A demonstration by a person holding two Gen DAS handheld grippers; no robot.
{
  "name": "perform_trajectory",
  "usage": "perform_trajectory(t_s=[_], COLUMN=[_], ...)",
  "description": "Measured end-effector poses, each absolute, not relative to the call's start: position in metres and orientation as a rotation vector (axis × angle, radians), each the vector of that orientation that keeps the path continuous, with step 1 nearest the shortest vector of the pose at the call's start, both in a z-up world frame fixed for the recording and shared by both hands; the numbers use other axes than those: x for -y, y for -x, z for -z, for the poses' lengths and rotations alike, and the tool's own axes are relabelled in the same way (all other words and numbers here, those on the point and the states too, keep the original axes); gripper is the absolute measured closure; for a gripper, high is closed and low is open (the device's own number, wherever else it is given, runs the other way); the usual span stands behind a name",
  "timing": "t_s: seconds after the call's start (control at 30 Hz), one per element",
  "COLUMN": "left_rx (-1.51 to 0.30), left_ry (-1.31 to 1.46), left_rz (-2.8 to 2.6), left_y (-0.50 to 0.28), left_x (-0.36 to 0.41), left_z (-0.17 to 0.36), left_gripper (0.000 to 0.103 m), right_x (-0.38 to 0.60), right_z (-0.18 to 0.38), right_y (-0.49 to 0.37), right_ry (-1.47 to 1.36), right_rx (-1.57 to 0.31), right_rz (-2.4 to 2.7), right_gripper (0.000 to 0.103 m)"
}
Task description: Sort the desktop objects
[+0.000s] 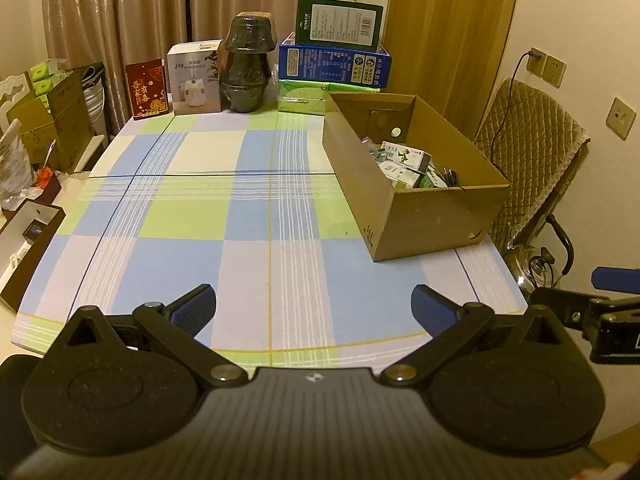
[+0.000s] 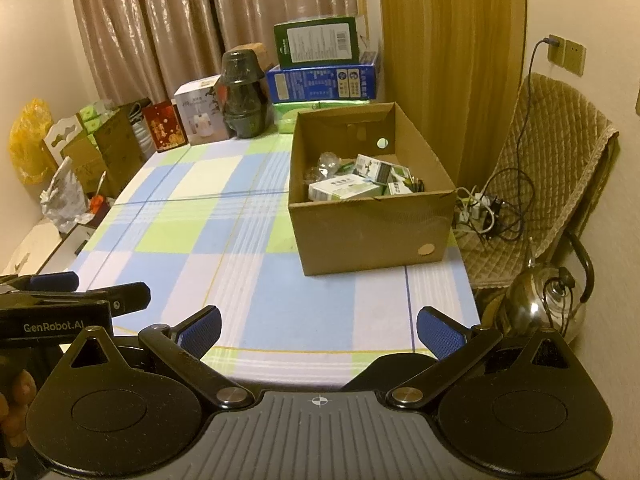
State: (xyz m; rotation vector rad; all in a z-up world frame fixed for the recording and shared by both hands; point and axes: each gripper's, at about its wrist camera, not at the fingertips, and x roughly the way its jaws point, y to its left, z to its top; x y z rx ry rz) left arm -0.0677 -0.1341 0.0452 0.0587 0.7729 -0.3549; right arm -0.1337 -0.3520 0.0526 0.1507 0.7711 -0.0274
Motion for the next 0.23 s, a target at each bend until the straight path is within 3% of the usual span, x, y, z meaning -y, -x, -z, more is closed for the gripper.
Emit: perform_trajectory(t_s=[0.23], left_rx=[-0.764], left_ry=[-0.037], left_rz=[0.366], left_y=[0.0671], left_x=[0.1335], left_z=[-0.0449], left_gripper=[0.001], right_x=[0.3514], right_z=[-0.0496], right_y=[0.1326], right_ry=[-0.157], right_rx=[-0.777], right_rz=[0.029], right_gripper=[0.002])
